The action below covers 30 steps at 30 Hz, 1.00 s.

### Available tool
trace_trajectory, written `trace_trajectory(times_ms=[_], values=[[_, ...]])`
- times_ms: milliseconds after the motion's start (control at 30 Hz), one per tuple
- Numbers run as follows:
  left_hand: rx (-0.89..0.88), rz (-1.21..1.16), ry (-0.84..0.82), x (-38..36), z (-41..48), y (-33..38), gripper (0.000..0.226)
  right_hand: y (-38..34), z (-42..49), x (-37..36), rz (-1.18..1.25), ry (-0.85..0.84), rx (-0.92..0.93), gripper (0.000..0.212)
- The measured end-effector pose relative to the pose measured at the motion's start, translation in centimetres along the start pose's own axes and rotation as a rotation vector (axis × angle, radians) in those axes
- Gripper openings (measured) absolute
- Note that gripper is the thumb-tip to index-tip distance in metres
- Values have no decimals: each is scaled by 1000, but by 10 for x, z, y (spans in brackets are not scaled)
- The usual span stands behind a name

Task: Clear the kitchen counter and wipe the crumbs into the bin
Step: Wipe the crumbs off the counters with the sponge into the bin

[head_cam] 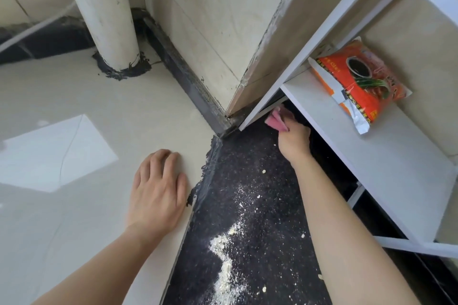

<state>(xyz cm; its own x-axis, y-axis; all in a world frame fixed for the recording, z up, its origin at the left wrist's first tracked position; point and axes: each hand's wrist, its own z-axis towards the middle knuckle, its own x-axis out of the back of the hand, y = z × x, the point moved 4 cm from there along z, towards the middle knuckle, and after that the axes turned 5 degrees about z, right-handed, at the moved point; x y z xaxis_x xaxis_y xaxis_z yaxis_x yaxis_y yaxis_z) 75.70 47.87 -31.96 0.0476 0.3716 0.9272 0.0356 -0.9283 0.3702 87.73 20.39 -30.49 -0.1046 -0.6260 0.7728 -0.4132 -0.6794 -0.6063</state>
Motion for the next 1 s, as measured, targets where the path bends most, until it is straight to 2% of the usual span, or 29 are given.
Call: trace_trajectory(times_ms=[33,133,267,333,367,400,467,567,667,733,833,933,1000], values=[[2,1,2,-1,0,0,41,-2,-7,-6,-59,0,67,42],[-1,-1,-6,0,0,0,42,5,-54,-14,41,-106,167,48],[5,0,-14,3,-1,1,42,10,-111,3,180,-402,120,48],[7,5,-15,2,-1,2,43,-8,-101,23,410,-344,85,39],[8,5,-14,2,0,2,43,-15,-89,33,491,-246,47,34],[7,5,-9,2,0,2,43,-19,-74,41,470,-131,-2,28],[4,2,2,1,0,2,43,-23,-48,45,212,-31,-147,28],[-5,3,27,0,-1,1,43,-6,-24,36,-38,-57,-320,37],[-8,3,34,-2,0,0,42,4,-25,31,-139,142,-168,32],[-3,2,33,-3,0,-1,41,13,-47,22,-113,202,1,41],[13,-21,30,-2,-1,0,42,33,-101,10,-2,145,94,55],[17,-32,10,-1,-1,2,43,44,-139,15,152,-33,-21,55],[17,-38,12,0,-1,2,42,36,-139,30,235,-61,-20,55]])
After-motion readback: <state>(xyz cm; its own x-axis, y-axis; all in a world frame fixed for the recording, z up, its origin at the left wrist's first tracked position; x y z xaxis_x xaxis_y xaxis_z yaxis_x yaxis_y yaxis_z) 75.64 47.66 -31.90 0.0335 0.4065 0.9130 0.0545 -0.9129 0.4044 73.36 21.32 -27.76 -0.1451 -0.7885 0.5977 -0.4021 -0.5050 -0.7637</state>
